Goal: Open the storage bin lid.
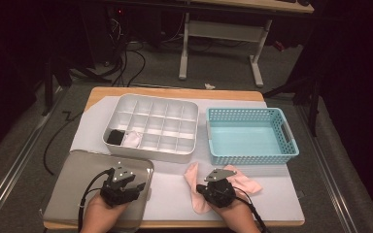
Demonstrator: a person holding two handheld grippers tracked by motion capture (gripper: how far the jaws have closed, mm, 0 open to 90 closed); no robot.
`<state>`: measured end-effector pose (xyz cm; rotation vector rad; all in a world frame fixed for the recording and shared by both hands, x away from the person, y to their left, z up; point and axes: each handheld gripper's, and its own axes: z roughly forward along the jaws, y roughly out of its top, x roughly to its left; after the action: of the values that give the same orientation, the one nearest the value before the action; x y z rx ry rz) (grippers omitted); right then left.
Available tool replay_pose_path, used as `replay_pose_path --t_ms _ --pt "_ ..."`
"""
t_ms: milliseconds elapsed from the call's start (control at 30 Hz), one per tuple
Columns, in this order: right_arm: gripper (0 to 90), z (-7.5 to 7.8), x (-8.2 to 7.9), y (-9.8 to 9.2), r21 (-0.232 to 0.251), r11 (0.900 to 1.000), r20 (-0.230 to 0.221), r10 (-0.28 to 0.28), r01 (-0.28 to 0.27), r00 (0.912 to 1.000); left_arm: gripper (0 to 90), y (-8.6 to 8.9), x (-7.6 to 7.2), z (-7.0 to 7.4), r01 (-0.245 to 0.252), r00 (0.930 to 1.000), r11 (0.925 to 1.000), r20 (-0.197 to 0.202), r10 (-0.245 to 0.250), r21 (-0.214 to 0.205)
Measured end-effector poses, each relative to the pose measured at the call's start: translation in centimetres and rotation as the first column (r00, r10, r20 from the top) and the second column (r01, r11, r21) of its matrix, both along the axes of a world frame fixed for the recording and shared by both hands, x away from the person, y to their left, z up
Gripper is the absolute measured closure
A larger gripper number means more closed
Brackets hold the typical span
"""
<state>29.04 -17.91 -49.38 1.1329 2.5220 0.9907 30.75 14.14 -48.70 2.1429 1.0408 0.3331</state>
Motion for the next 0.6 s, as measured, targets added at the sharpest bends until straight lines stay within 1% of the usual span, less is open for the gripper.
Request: replay_pose_path --t_ms 67,167,233,267,333,400,433,500,600 --pt "89.0 -0.1 -0.3 0.5 -0.011 0.9999 0.003 0.013 -0.013 0.9999 50.3 0.1 0.0 0.1 -0.001 1.0000 1.0000 -0.003 0.001 -0.005" --pt "89.1 0.0 -0.2 0.6 -0.007 1.0000 0.003 0.005 -0.005 1.0000 50.3 0.2 0.0 0.2 -0.002 1.0000 1.0000 -0.001 0.002 -0.003" --pt "89.0 0.3 0.2 0.3 -0.010 0.9998 0.014 -0.018 0.019 0.9997 50.3 0.3 -0.1 0.4 -0.003 1.0000 1.0000 0.002 0.003 -0.006" --pt "89.0 0.4 0.4 0.1 0.000 0.9995 0.012 -0.031 0.031 0.9995 50.3 0.3 -0.2 0.4 -0.002 1.0000 1.0000 0.004 0.002 -0.006" --pt "89.0 0.7 1.0 -0.2 0.006 0.9984 0.019 -0.056 0.056 0.9983 50.3 0.4 -0.1 0.5 -0.002 1.0000 1.0000 0.006 0.002 0.000" --pt "88.7 0.9 1.5 -0.3 0.021 0.9974 0.017 -0.069 0.069 0.9974 50.3 0.4 0.0 0.4 -0.004 1.0000 1.0000 0.000 0.004 -0.009" --pt "88.6 1.0 1.7 -0.2 0.018 0.9970 0.024 -0.076 0.075 0.9968 50.3 0.4 0.0 0.4 -0.005 1.0000 0.9999 0.000 0.005 -0.010" --pt "88.4 1.2 1.8 0.1 0.030 0.9967 0.030 -0.076 0.075 0.9967 50.3 0.4 0.0 0.3 -0.003 1.0000 1.0000 -0.001 0.003 -0.006" --pt "88.4 1.6 1.6 1.1 0.040 0.9984 0.038 -0.041 0.040 0.9984 50.3 0.5 -0.1 0.2 -0.005 1.0000 1.0000 -0.003 0.005 -0.007"
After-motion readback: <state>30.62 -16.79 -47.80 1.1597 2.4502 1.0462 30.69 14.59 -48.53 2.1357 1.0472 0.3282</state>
